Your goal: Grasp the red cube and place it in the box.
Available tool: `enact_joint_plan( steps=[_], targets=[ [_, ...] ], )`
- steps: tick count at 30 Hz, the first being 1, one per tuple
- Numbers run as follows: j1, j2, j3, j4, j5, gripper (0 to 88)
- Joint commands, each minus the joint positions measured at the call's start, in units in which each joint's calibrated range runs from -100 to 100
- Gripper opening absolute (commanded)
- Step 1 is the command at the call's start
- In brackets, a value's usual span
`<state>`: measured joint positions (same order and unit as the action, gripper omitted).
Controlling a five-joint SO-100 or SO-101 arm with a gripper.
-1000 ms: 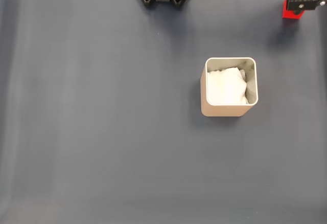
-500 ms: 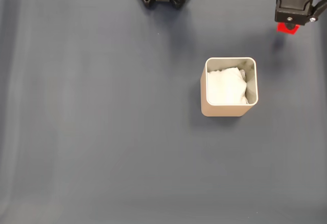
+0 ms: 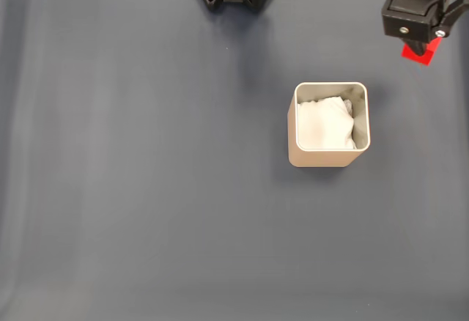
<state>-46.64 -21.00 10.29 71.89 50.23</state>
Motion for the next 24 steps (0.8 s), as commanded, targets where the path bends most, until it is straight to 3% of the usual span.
enact_joint_plan(
  steps=[1, 24],
  targets=[
    [2.2, -3.8, -4.1, 2.0, 0.5, 4.9],
    [16.9, -11.3, -6.3, 9.7, 1.5, 3.5]
  ],
)
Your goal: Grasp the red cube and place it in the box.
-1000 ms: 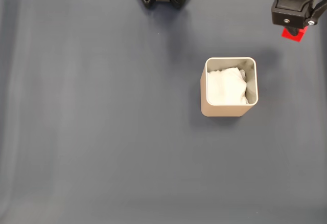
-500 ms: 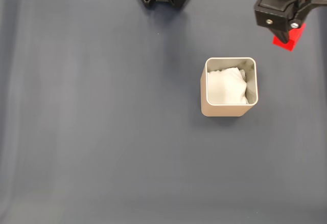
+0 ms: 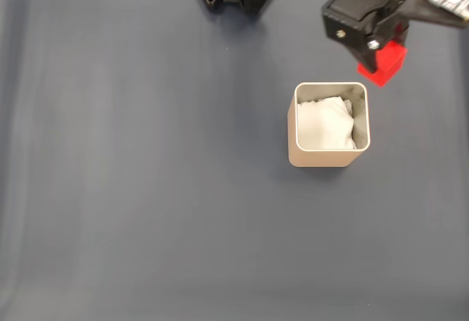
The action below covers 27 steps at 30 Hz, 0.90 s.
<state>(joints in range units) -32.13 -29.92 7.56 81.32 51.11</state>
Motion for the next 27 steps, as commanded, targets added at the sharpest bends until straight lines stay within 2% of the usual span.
enact_joint_plan(
  steps=[1, 11, 27],
  targets=[
    [3.1, -2.5, -3.5, 0.5, 0.7, 3.3],
    [8.9, -2.2, -3.5, 0.2, 1.1, 2.2],
    [12.0, -1.1, -2.6, -1.8, 0.8, 2.0]
  ],
)
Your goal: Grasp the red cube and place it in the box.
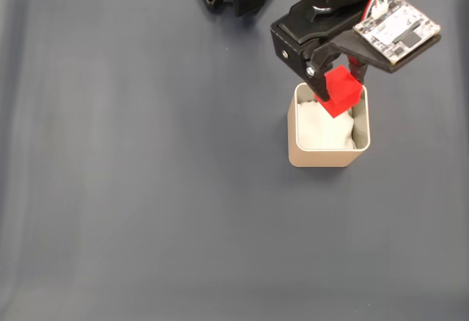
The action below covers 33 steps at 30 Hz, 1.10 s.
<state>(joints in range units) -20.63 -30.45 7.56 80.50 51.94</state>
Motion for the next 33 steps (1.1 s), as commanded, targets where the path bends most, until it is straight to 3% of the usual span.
enact_joint_plan(
  steps=[1, 17, 33],
  targets=[
    [0.5, -0.5, -2.6, -1.1, 0.0, 2.0],
    [-0.2, 0.0, -2.1, -2.5, -0.4, 3.4],
    [0.1, -0.7, -0.8, -3.5, -1.2, 29.6]
  ],
)
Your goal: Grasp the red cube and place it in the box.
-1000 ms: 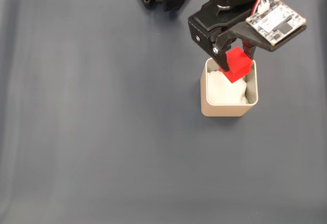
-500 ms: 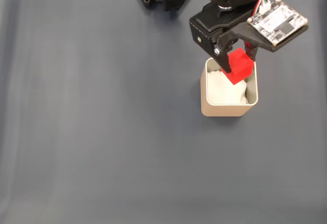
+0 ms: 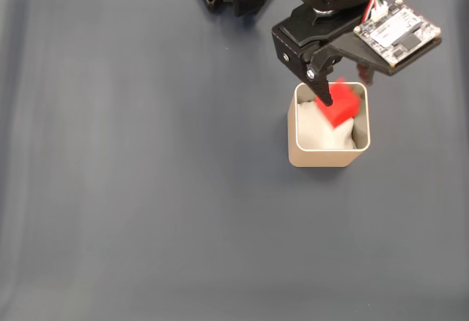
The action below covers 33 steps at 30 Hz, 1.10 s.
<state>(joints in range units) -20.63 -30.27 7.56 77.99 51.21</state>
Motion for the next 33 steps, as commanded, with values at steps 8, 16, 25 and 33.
enact_joint_plan(
  steps=[8, 16, 25, 33],
  targets=[
    [0.6, -1.0, -0.9, -1.7, -1.0, 39.2],
    [1.1, -1.2, -0.4, -1.4, -1.0, 49.5],
    [1.2, -1.8, 0.6, -1.6, -0.8, 54.1],
    [1.1, -2.0, 0.7, -2.1, -1.1, 54.3]
  ],
)
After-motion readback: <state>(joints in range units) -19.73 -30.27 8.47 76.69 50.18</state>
